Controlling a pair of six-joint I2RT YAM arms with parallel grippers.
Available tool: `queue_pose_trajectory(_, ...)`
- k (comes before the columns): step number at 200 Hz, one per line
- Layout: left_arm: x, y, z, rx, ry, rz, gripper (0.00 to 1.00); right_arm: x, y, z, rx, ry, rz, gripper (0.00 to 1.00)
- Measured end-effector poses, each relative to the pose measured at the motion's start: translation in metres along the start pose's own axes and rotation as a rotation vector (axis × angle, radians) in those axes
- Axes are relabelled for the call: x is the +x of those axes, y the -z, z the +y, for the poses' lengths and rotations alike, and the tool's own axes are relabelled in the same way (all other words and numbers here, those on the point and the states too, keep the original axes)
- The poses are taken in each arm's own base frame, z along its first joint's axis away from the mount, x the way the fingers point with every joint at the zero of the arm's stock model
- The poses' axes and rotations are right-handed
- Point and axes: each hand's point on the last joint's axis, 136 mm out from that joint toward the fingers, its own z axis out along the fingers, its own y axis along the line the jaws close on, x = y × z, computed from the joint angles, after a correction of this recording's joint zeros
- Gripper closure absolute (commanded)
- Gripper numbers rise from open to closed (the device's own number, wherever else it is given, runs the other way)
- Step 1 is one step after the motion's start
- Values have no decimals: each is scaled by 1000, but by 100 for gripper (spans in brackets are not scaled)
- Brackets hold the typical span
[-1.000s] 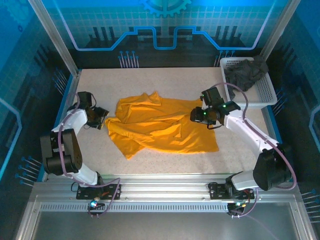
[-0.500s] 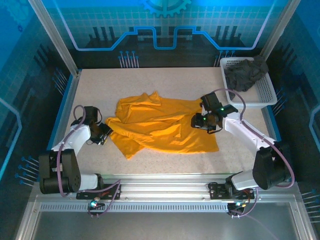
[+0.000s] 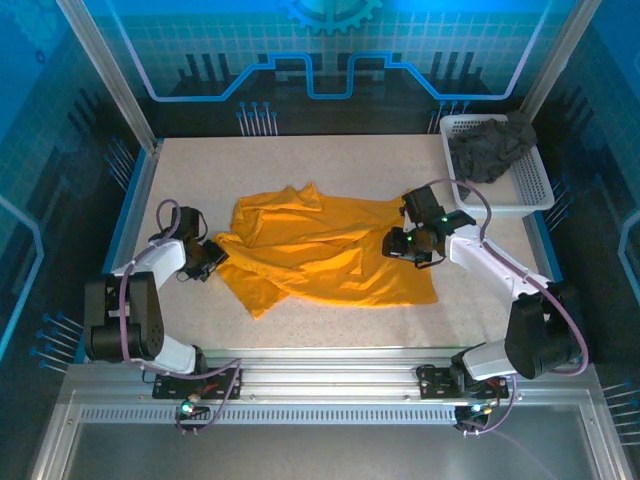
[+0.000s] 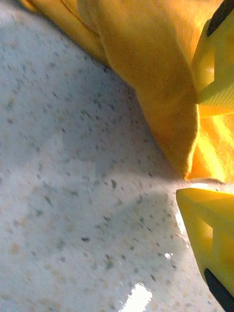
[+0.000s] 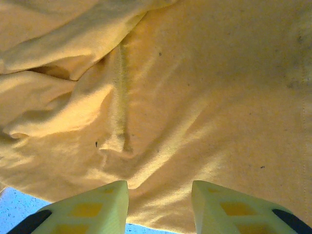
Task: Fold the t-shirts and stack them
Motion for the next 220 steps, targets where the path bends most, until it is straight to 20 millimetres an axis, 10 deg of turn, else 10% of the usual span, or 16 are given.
queue_pose_trajectory(105, -1, -8, -11, 1, -128, -8, 71, -1, 0, -5, -2, -29, 1, 62)
queue_pose_trajectory(163, -3, -9, -8, -32, -165, -25, 100, -4, 1, -10, 2, -58, -4, 63)
queue_pose_trajectory(220, 4, 26, -25, 11, -181, -76, 100, 4, 11, -81, 74, -356, -60, 61)
